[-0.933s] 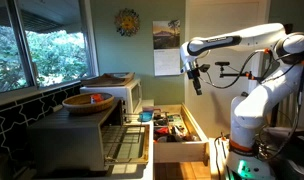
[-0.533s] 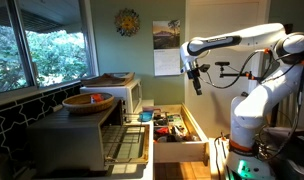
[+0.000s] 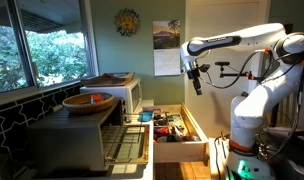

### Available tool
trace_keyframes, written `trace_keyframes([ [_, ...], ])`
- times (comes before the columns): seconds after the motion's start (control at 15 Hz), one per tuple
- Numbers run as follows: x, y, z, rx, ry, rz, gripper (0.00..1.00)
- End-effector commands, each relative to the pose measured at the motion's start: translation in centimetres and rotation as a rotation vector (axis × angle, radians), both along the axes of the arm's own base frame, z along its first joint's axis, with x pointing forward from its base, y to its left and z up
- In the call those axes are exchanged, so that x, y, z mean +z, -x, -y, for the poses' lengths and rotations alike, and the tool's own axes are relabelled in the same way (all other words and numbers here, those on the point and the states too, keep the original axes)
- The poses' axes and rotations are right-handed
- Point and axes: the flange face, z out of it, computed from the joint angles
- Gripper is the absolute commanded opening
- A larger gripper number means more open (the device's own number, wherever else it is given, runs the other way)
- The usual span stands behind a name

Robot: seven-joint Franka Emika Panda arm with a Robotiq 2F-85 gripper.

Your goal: Push the rack in the toaster oven backwards

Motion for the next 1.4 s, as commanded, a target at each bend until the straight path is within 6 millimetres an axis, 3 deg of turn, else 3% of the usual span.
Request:
trace_keyframes([
  [0.0,0.0,0.0,0.0,0.000,0.000,0.000,1.00],
  [0.53,0.0,0.0,0.0,0.000,0.000,0.000,1.00],
  [0.8,-0.7,-2.0,-2.0,-0.015,-0.137,0.005,1.00],
  [0.93,-0.7,-3.1,-4.5,-0.032,-0.154,0.021,1.00],
  [1.33,-0.5,-7.2,-15.1,0.021,0.056,0.173,1.00],
])
